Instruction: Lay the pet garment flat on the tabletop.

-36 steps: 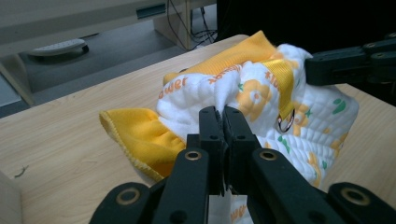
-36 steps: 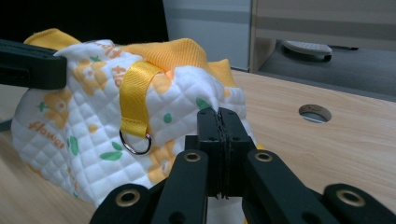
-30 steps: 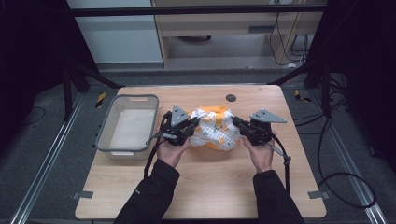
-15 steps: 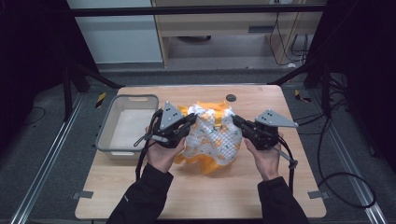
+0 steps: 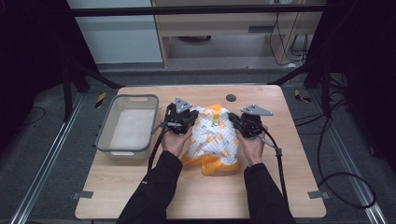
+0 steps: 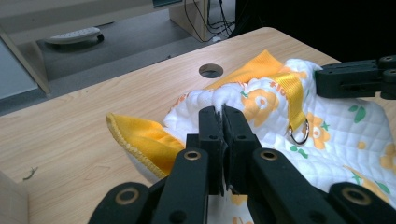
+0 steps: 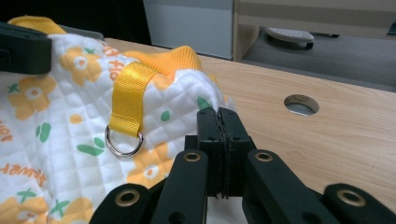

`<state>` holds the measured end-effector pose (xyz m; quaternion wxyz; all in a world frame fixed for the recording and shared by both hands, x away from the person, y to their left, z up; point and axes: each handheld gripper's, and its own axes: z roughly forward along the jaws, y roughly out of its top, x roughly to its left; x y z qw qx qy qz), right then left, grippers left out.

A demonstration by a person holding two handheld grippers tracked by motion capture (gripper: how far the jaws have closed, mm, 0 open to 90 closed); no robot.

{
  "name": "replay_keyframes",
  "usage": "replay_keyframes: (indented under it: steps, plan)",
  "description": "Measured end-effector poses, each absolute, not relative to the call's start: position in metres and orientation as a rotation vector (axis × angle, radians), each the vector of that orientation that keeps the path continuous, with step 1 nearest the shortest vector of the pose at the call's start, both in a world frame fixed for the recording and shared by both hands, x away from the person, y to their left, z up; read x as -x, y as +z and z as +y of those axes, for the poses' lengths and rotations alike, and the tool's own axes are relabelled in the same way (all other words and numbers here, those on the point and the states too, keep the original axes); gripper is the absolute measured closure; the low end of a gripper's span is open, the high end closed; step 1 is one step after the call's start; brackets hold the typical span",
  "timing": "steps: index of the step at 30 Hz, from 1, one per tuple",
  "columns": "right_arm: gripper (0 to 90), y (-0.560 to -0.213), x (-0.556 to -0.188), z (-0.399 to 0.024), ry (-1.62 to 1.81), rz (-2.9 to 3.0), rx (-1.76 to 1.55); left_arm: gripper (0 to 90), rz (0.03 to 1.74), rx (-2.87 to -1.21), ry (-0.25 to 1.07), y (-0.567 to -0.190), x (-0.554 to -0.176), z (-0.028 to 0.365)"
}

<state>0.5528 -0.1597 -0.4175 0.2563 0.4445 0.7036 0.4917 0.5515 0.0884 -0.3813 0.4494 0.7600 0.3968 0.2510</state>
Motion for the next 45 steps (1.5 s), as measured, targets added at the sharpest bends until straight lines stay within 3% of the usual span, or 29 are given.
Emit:
replay_keyframes:
  steps: [15,17,20,22,36,45]
  plan:
    - [88.3,-0.448,-0.585,-0.158,1.201,1.901,-1.328,86.7,1.063,-1.883,0.623,-0.416,-0.586,0.074]
    - [87.4,-0.452,-0.588,-0.156,1.145,1.91,-1.335,82.0,1.083,-1.886,0.627,-0.419,-0.59,0.073]
    - [79.3,-0.454,-0.591,-0.155,1.087,1.909,-1.339,65.3,1.089,-1.846,0.646,-0.417,-0.592,0.078]
    - [75.5,-0.45,-0.59,-0.157,1.085,1.895,-1.333,63.3,1.095,-1.818,0.632,-0.411,-0.59,0.085]
    - [65.5,-0.396,-0.546,-0.177,1.173,1.913,-1.222,52.3,0.973,-1.806,0.611,-0.369,-0.539,0.117]
    - [61.3,-0.392,-0.5,-0.197,1.225,1.968,-1.185,54.1,0.9,-1.855,0.584,-0.374,-0.492,0.143]
